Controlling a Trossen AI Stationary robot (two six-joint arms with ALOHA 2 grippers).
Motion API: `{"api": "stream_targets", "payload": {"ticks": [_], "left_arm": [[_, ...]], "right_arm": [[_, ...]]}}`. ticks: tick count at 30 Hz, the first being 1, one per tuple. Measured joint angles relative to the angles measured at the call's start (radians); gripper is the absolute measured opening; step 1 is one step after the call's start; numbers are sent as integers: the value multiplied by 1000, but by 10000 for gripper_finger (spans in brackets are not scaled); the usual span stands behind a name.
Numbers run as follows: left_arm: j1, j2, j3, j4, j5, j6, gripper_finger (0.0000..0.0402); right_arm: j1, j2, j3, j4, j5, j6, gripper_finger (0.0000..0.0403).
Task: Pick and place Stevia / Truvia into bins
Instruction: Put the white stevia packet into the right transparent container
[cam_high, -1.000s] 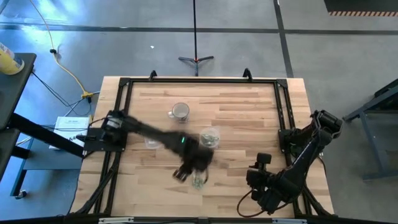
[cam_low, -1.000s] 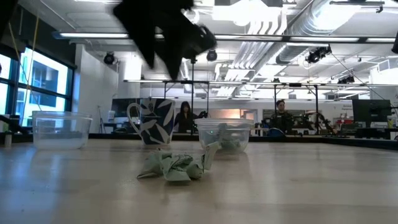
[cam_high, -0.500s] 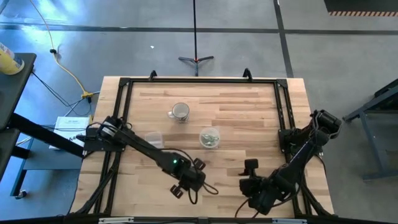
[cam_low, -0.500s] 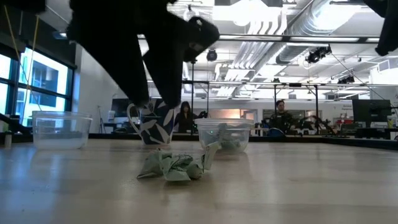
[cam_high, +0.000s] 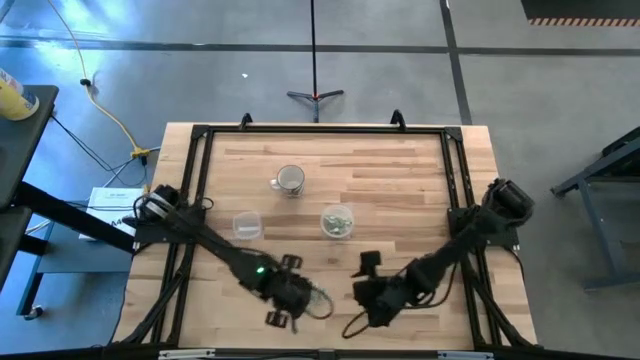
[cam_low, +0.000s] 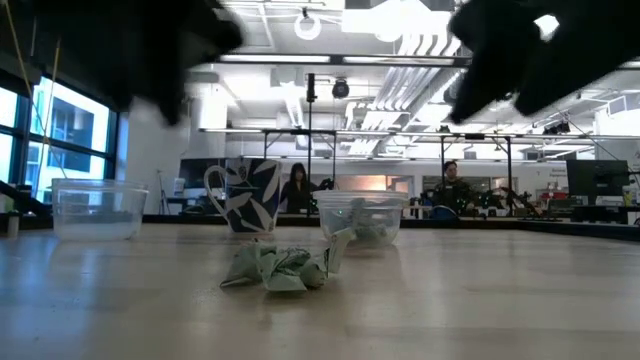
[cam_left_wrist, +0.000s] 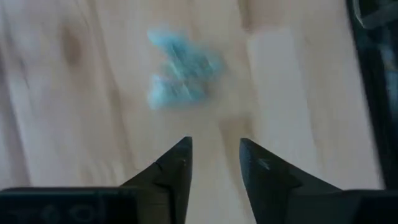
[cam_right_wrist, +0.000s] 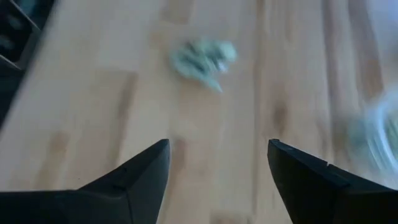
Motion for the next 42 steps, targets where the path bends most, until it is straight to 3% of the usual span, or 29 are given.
{"api": "stream_targets", "payload": {"ticks": [5, 13, 16, 25, 32, 42], "left_arm": [[-78, -71, -118, 14, -23, -178, 148], [-188, -142, -237, 28, -153, -411, 146], [-209, -147, -251, 40, -173, -457, 146], [-213, -151, -254, -8, -195, -488, 146], [-212, -155, -254, -46, -238, -487, 146], [-184, -202, -327, 18, -237, -524, 146]], "right_arm": [[-65, 47, 0, 149, -85, -224, 259], [-116, 164, 45, 224, -210, -358, 259], [-117, 203, 71, 221, -199, -427, 259], [-177, 255, 94, 222, -220, -448, 259], [-232, 255, 94, 223, -338, -447, 254], [-231, 275, 94, 252, -357, -448, 171]]}}
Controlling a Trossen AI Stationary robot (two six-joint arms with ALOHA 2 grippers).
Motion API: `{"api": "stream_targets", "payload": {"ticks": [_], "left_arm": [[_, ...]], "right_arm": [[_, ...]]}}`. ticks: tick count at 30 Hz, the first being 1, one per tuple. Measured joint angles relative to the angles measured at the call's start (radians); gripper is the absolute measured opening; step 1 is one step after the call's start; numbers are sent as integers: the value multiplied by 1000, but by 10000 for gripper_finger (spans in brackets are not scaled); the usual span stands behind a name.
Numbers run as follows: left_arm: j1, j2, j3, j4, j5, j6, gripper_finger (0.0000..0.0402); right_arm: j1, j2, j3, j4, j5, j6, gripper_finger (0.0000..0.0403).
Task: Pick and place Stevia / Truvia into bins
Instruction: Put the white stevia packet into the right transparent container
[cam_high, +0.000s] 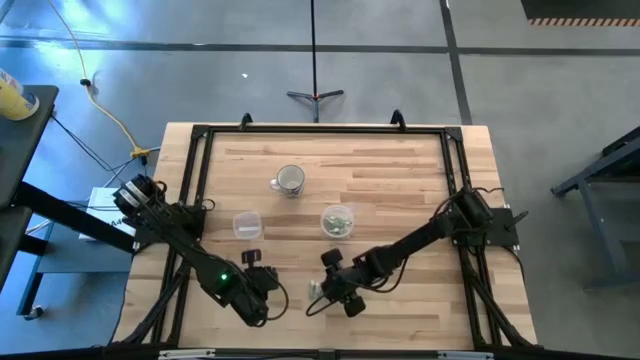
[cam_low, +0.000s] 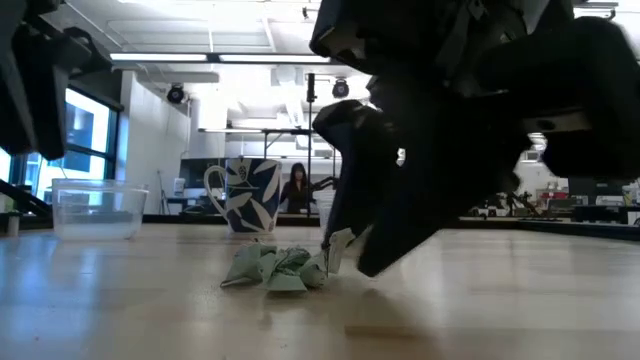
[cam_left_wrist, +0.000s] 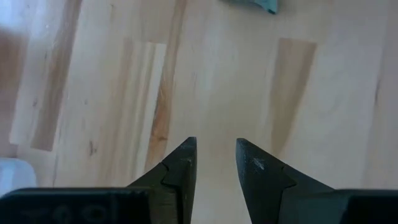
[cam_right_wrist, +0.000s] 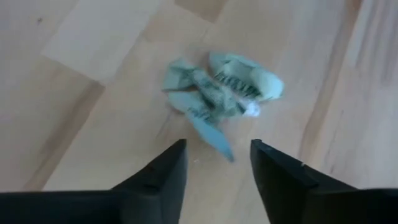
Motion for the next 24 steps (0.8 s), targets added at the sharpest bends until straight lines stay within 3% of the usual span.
{"api": "stream_targets", "payload": {"ticks": [14, 24], "left_arm": [[4, 0, -1, -11, 2, 1, 146], [5, 1, -1, -12, 2, 1, 146]], "right_arm": [[-6, 0, 0, 44, -44, -57, 74], [-6, 0, 0, -13, 28, -30, 5]]}}
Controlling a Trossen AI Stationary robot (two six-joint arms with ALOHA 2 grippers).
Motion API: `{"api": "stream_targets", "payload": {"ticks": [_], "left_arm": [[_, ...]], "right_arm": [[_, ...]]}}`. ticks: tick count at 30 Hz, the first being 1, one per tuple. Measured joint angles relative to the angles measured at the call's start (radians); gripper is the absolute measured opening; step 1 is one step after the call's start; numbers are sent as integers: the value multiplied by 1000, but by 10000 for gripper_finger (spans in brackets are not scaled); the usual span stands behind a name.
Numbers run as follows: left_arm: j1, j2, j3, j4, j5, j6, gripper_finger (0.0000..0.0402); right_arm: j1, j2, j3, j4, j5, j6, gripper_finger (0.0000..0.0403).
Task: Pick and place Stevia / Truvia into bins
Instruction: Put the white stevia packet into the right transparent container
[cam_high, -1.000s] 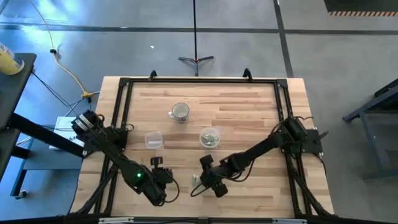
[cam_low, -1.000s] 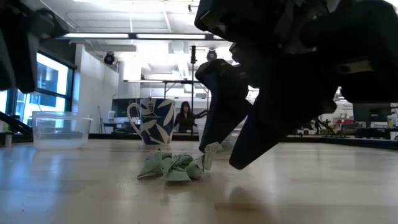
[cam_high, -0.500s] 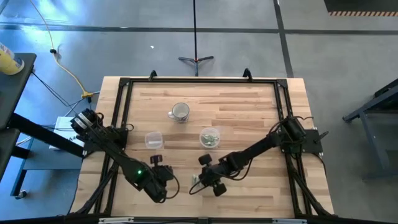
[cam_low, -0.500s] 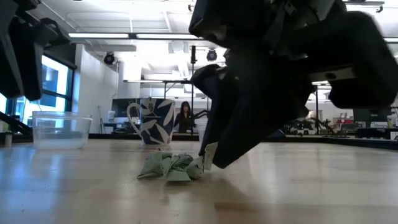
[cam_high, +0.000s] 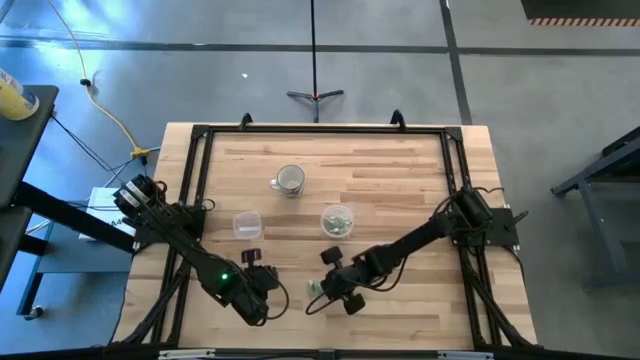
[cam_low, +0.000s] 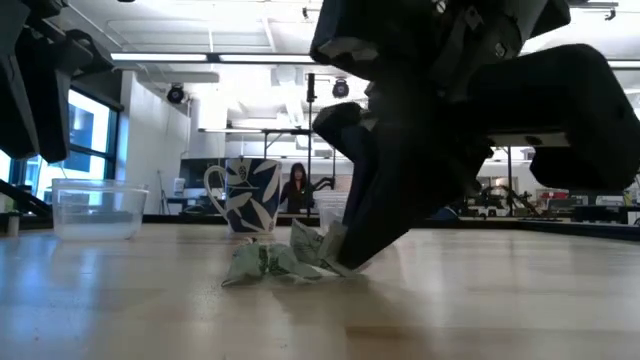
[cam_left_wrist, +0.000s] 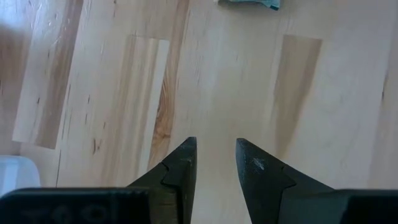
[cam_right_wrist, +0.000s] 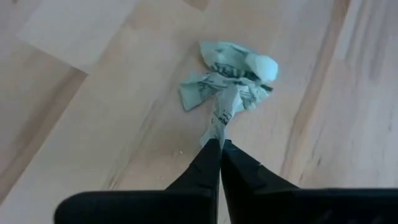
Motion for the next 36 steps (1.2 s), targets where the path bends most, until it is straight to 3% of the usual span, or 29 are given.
{"api": "stream_targets", "payload": {"ticks": [7, 15, 20, 24, 28, 31, 36], "left_arm": [[8, 0, 0, 3, 3, 0, 146], [33, 0, 0, 13, -2, 17, 146], [71, 0, 0, 21, -6, 30, 146], [91, 1, 0, 44, -6, 87, 143], [99, 1, 0, 62, -19, 125, 138], [98, 1, 1, 68, -26, 125, 133], [97, 1, 1, 85, -19, 100, 131]], "right_arm": [[0, -19, 2, -28, 59, 244, 2], [24, -163, 38, -190, 369, 433, 1], [-14, -233, 45, -473, 510, 618, 1], [-84, -262, 45, -595, 442, 652, 1], [-158, -255, 45, -545, 367, 518, 2], [-204, -249, 45, -507, 396, 447, 6], [-256, -247, 45, -463, 378, 325, 52]]}}
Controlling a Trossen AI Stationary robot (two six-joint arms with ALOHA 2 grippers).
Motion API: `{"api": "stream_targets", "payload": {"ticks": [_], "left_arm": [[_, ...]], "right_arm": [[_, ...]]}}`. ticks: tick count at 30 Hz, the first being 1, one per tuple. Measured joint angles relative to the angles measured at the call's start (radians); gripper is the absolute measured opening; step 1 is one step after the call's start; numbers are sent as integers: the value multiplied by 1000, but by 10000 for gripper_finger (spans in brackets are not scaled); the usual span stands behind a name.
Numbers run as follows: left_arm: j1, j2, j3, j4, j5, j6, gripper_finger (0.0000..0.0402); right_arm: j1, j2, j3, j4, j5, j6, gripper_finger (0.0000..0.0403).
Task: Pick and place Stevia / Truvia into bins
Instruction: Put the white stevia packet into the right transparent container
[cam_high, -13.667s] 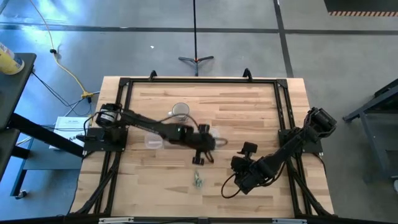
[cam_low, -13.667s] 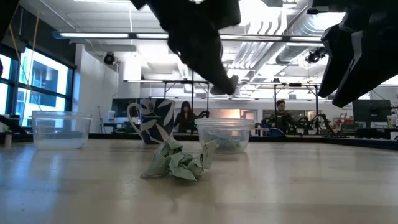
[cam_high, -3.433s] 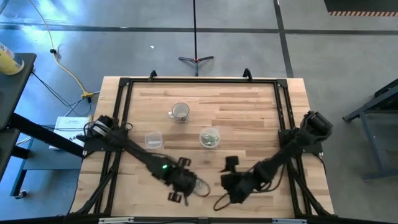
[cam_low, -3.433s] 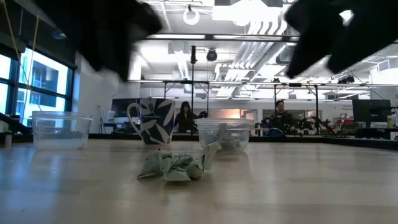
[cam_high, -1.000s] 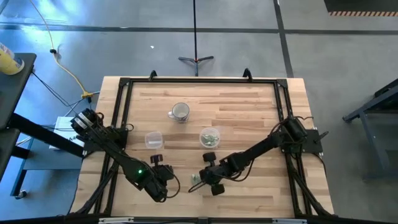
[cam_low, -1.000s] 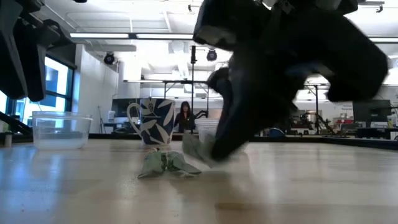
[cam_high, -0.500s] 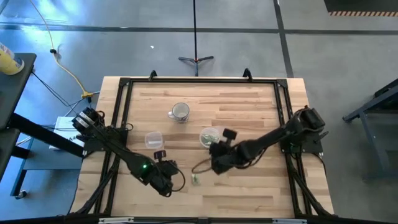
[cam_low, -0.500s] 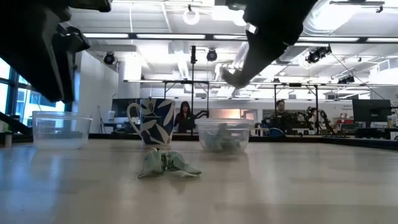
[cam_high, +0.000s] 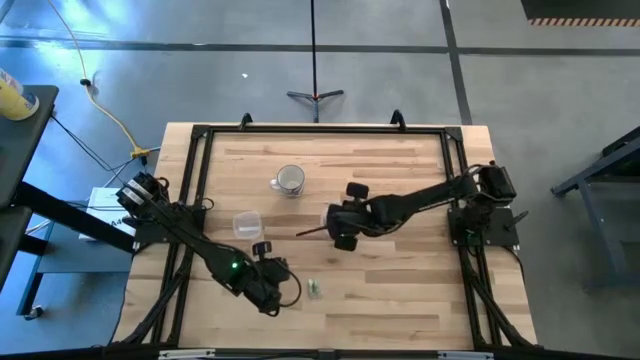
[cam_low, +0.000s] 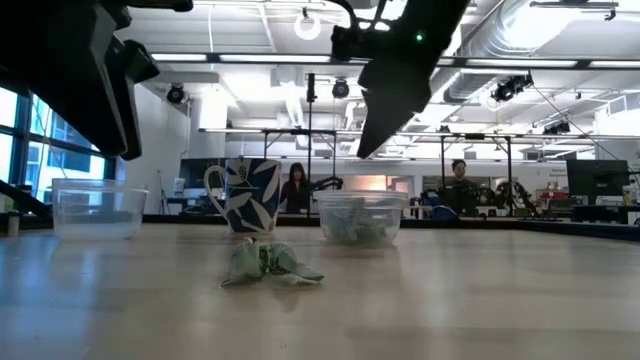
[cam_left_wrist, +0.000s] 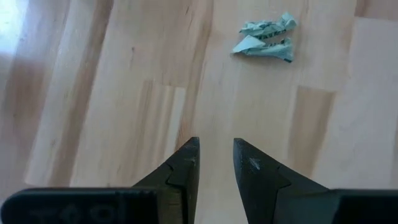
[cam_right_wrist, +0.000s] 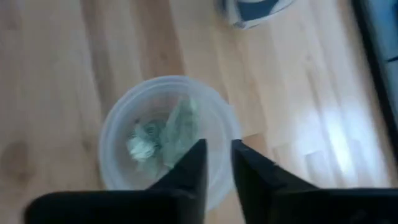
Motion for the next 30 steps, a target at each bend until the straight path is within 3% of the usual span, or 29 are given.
{"api": "stream_targets", "payload": {"ticks": [3, 6, 12, 16, 20, 24, 30], "left_arm": [[0, 0, 0, 16, 14, -11, 131], [0, 0, 0, 38, 14, -10, 131], [9, 0, 0, 64, 13, 122, 129], [48, 0, 0, 124, 34, 403, 128], [110, 17, 1, 281, 194, 693, 129], [152, 64, 0, 376, 337, 816, 138], [150, 131, 0, 405, 353, 936, 172]], "right_arm": [[-14, 0, 0, -11, -49, -1, 107], [2, -1, 0, -53, -1, 22, 161], [160, -27, 0, -56, 10, -56, 227], [298, -31, 0, -125, -6, -22, 240], [427, -31, 0, -220, -40, 168, 246], [536, -31, 0, -251, -7, 327, 247], [607, -31, 0, -243, 32, 426, 247]]}}
